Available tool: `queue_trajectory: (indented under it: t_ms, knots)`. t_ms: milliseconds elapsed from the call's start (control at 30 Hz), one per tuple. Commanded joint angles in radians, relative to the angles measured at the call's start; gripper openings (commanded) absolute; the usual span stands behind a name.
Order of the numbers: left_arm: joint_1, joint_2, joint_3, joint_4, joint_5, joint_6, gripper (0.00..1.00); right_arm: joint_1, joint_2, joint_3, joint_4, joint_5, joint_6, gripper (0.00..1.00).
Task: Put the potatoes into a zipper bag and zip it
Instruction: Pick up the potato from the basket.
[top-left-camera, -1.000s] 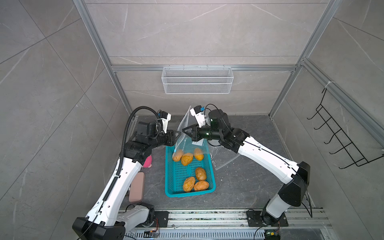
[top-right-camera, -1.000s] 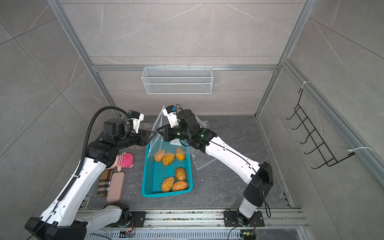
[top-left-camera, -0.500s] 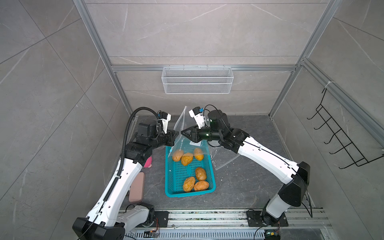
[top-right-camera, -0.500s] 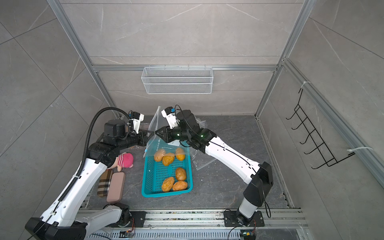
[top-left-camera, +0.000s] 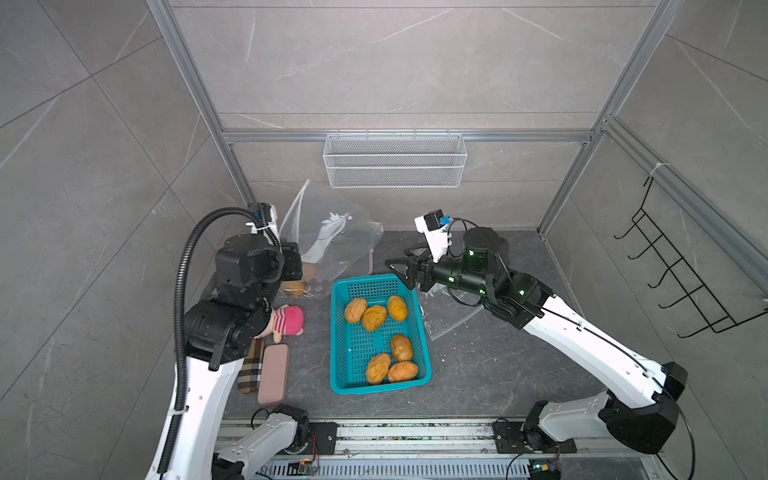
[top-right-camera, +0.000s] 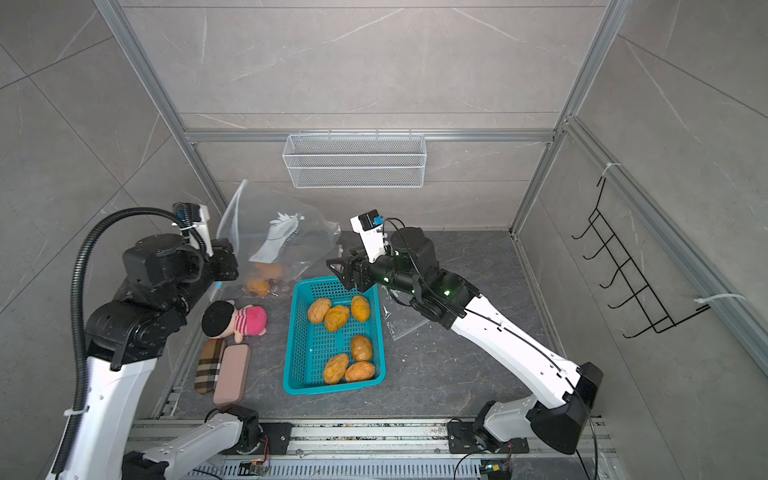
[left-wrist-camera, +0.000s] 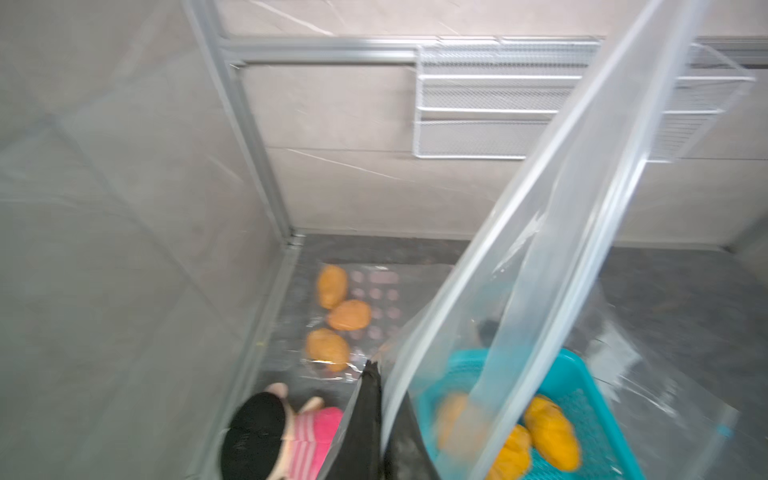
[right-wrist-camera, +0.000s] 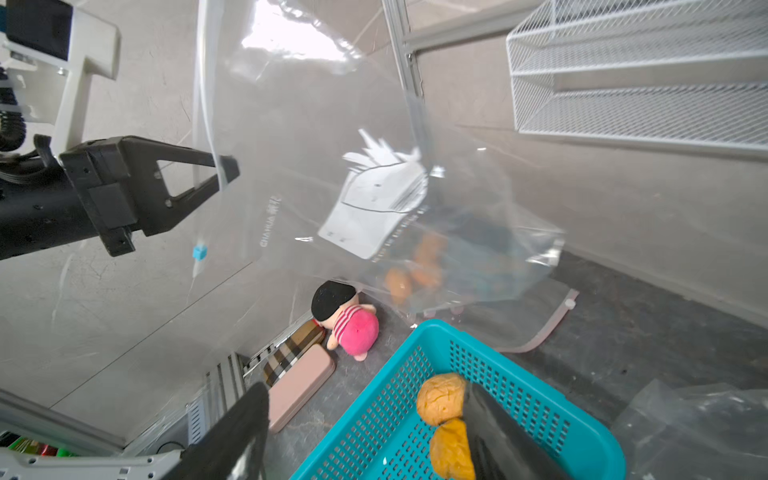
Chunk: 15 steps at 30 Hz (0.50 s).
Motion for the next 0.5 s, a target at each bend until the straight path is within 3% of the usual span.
queue_trajectory:
  t_ms: [0,133,267,333,400,467]
  knots:
    - [-0.008,-0.018,-0.003,-0.038,-0.282,0.108,0.00,-0.002,0.010,-0.047,0.005,0.047,-0.037,0.74]
    - [-0.009,0.006,-0.082,-0.039,-0.096,0.068,0.00,0.000,0.014,-0.072,-0.026,0.107,-0.025,0.74]
    - [-0.009,0.093,-0.177,-0.019,0.203,0.019,0.00,-0.002,-0.006,-0.114,-0.057,0.272,0.011,0.73]
    - [-0.010,0.138,-0.212,-0.014,0.276,-0.018,0.00,-0.014,-0.033,-0.153,-0.073,0.342,0.025,0.70]
    - [-0.009,0.187,-0.237,-0.020,0.364,-0.036,0.00,-0.036,-0.071,-0.214,-0.062,0.328,0.050,0.64]
    - [-0.009,0.213,-0.275,0.000,0.403,-0.037,0.00,-0.063,-0.113,-0.287,-0.015,0.225,0.056,0.53]
